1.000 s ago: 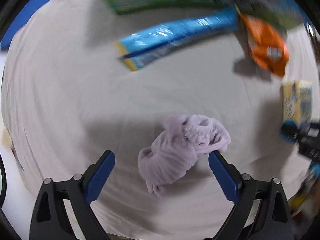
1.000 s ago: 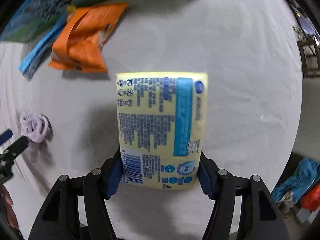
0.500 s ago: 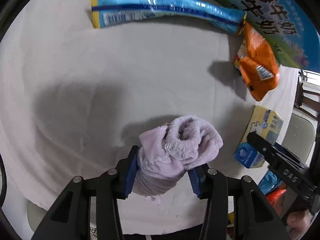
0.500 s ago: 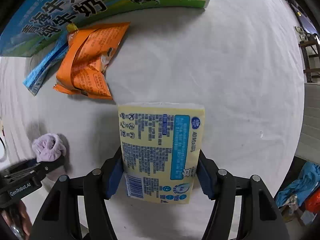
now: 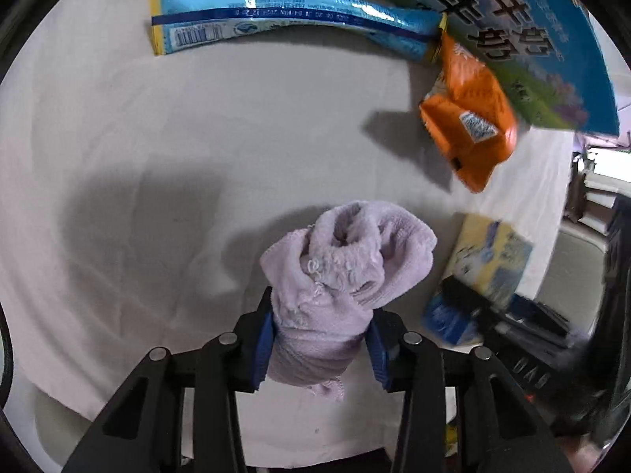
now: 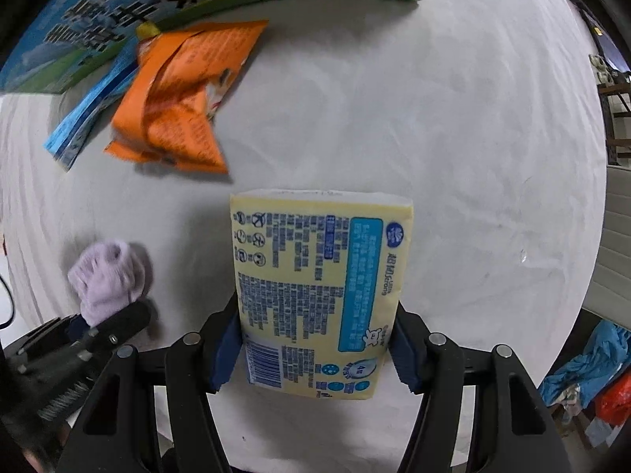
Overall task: Organize soft objects
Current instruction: 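Carry the sock and carton into the box and release both, then grasp the blue ice-pop stick with the left tool while the right grasps the orange bag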
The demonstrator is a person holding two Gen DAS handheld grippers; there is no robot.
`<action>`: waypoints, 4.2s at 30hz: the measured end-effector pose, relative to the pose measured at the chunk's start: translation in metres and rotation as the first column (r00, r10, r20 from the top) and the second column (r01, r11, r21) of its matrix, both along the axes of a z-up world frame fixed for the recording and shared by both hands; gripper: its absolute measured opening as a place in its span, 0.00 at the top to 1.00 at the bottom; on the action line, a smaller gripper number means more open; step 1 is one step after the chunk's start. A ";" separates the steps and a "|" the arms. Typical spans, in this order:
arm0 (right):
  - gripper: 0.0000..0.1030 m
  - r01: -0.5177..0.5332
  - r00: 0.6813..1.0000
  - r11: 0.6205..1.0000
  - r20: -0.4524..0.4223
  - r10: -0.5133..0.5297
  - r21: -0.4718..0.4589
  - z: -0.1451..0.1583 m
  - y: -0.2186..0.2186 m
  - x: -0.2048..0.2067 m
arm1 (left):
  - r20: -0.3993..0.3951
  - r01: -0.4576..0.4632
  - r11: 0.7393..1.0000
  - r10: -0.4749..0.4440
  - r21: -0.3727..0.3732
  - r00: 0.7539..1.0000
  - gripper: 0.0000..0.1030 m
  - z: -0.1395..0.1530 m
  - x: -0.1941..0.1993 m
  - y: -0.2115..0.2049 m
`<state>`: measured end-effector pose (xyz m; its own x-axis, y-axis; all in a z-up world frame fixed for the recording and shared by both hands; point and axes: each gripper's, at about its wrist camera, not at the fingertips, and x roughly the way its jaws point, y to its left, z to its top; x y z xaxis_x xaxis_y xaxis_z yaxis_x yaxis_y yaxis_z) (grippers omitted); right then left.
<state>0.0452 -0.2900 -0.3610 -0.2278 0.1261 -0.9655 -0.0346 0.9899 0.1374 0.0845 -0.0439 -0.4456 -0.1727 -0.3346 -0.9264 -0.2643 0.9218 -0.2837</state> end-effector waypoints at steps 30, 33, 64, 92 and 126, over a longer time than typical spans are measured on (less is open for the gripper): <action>0.36 -0.049 0.957 0.998 0.288 0.034 0.044 0.150 -0.002 0.008 | 0.397 0.061 0.975 -0.144 0.214 0.906 0.67 0.210 0.076 -0.011; 0.36 -0.043 0.946 0.997 0.322 0.019 0.068 0.177 -0.004 0.013 | 0.434 0.058 0.977 -0.143 0.204 0.889 0.67 0.223 0.088 -0.007; 0.36 0.019 0.970 1.000 0.243 -0.018 -0.004 0.104 0.016 0.215 | 0.245 0.107 0.985 -0.137 0.135 0.960 0.66 0.137 0.347 0.033; 0.28 -0.008 0.987 0.999 0.162 0.016 -0.045 0.054 0.036 0.220 | 0.202 0.073 0.980 -0.111 0.183 0.973 0.46 0.107 0.380 0.051; 0.00 0.101 0.842 0.995 0.532 -0.089 0.006 0.231 0.021 0.133 | 0.573 -0.008 0.937 -0.207 0.349 0.793 0.06 0.268 0.164 0.029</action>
<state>0.1778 -0.2690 -0.1304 0.3323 0.0984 -0.9380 -0.0020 0.9946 0.1036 0.2482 -0.0150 -0.1778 0.4302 -0.0176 -0.9026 -0.0438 0.9982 -0.0403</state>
